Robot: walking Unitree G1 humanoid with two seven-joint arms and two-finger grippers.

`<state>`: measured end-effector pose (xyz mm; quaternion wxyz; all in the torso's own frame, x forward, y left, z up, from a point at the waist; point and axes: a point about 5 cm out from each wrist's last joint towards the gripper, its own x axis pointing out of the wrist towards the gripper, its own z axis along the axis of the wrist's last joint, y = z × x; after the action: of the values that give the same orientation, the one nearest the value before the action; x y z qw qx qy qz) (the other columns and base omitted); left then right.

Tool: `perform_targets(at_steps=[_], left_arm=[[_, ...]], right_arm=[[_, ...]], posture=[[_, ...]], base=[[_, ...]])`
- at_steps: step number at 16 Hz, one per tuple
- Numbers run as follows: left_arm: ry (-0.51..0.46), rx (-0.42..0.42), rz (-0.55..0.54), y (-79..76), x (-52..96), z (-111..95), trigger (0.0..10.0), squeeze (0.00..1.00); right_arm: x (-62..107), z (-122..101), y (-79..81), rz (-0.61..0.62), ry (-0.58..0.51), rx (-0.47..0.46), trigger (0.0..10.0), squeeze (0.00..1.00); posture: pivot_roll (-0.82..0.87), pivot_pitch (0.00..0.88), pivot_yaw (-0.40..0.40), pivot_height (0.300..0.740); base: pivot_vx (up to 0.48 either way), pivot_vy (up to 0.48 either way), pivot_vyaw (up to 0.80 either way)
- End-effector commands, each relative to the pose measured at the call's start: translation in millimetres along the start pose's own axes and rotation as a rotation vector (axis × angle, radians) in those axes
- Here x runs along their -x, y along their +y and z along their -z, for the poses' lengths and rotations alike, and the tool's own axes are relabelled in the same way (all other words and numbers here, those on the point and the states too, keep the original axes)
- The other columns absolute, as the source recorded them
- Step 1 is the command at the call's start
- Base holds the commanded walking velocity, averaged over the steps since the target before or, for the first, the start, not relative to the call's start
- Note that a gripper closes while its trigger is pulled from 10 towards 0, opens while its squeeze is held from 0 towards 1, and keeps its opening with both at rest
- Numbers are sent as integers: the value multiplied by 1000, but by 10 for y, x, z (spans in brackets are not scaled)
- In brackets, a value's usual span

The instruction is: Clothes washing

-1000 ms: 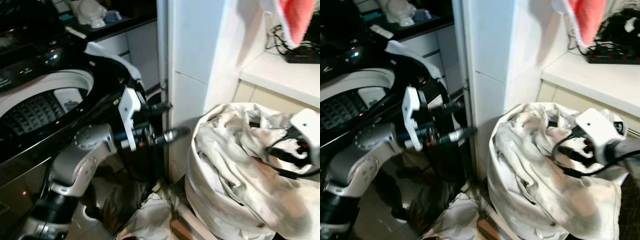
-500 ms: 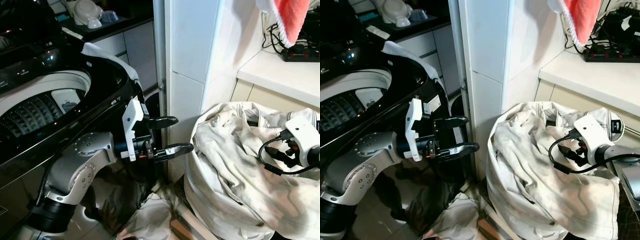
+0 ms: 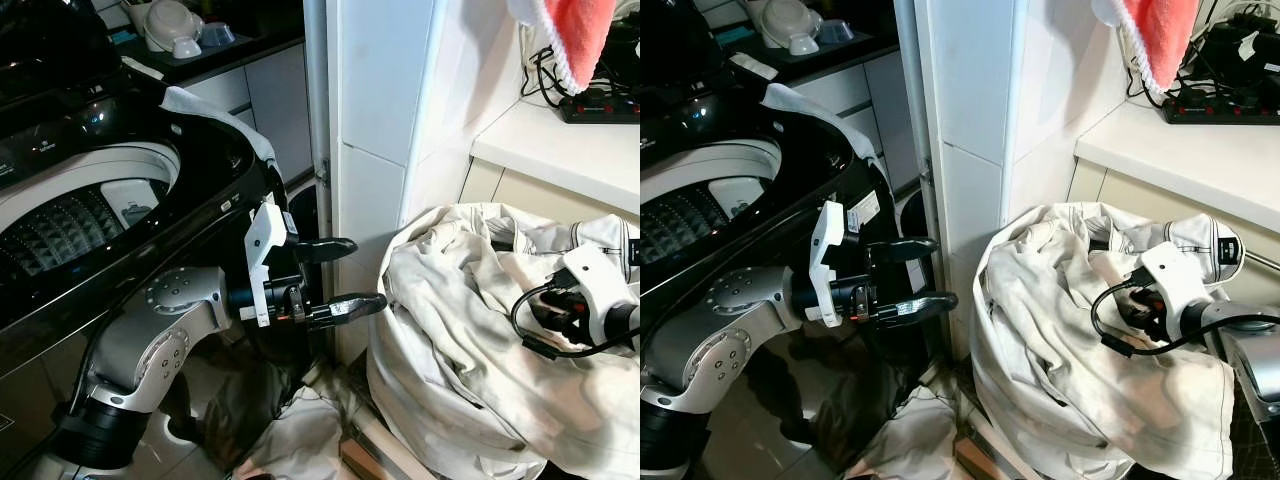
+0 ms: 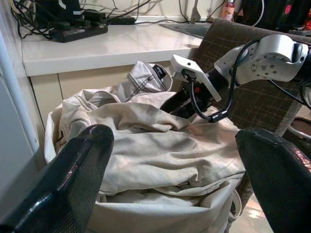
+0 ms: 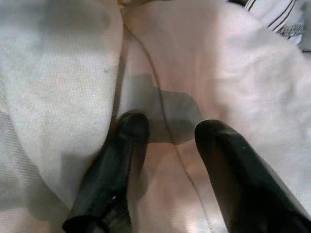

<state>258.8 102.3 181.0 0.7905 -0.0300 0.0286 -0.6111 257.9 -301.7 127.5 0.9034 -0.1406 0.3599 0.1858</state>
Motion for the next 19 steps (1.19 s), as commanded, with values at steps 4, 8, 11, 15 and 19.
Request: perform_targets(at_steps=[4, 8, 11, 15, 19], left_arm=[[12, -10, 10, -22, 6, -11, 10000, 55], [8, -16, -6, 7, 0, -24, 10000, 63], [-19, -18, -27, 38, -1, -65, 10000, 63], [-43, -17, -46, 71, 3, -101, 10000, 67], [-46, -21, -52, 84, -12, -98, 10000, 59]], right_arm=[[-29, 48, 9, -26, -4, -47, 0, 0], [24, -14, -26, -23, -41, -63, 0, 0], [166, -278, 12, -144, -261, -189, 0, 0], [412, -529, -15, -227, -446, -243, 0, 0], [602, -661, -2, -218, -485, -131, 0, 0]], posture=[[-34, 0, 80, 740], [-36, 0, 83, 740], [-37, 0, 85, 740], [-43, 0, 89, 740], [-51, 0, 90, 740]], base=[[0, 0, 0], [0, 0, 0], [0, 0, 0], [0, 0, 0], [0, 0, 0]])
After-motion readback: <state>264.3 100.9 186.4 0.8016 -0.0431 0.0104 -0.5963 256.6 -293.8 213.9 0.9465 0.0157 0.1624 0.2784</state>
